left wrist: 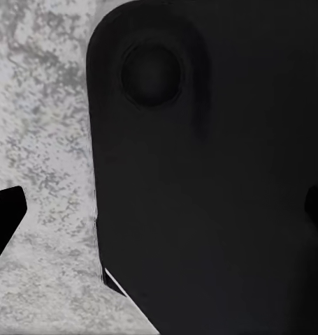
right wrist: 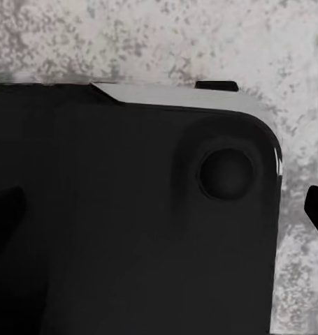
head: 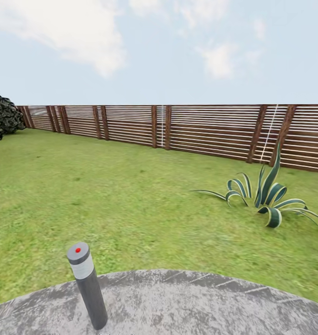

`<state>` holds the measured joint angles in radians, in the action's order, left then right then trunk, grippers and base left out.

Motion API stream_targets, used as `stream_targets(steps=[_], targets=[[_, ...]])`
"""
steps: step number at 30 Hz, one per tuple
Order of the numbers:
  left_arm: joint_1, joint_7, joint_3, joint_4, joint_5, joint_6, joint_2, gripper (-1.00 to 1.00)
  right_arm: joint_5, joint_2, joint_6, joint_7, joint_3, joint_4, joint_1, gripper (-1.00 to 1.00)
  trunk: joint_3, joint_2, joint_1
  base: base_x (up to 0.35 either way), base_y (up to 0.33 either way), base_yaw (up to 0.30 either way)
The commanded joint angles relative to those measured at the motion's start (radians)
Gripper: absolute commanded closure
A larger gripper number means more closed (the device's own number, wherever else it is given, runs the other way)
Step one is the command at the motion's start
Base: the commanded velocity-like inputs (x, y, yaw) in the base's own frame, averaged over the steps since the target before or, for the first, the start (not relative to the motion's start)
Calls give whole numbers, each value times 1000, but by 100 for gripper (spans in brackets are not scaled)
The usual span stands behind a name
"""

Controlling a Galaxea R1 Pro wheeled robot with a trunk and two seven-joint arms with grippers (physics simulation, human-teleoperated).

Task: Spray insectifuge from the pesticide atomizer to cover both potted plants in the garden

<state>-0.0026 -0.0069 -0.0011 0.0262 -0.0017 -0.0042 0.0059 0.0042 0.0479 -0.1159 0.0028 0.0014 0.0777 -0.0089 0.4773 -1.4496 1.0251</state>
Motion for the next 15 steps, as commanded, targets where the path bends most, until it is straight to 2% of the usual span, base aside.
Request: stream_targets(steps=[1,5,7,12,15], targets=[[-4,-1,0,1,-1,-1,6,-100,0,-13,-7,0,0,34,0,-100,1,0,0,0,0,276],[-26,-1,0,20,1,-18,26,-100,0,-42,-11,0,-4,147,0,-100,1,0,0,0,0,277],[-36,1,2,67,3,-66,49,-100,-2,-56,-11,0,-6,231,0,-100,1,0,0,0,0,278],[-55,13,3,182,3,-108,77,-100,-3,-63,-15,0,-9,386,0,-100,1,0,0,0,0,278],[-80,15,3,210,3,-121,90,-100,-4,-63,-55,0,-9,461,0,-100,1,0,0,0,0,278]])
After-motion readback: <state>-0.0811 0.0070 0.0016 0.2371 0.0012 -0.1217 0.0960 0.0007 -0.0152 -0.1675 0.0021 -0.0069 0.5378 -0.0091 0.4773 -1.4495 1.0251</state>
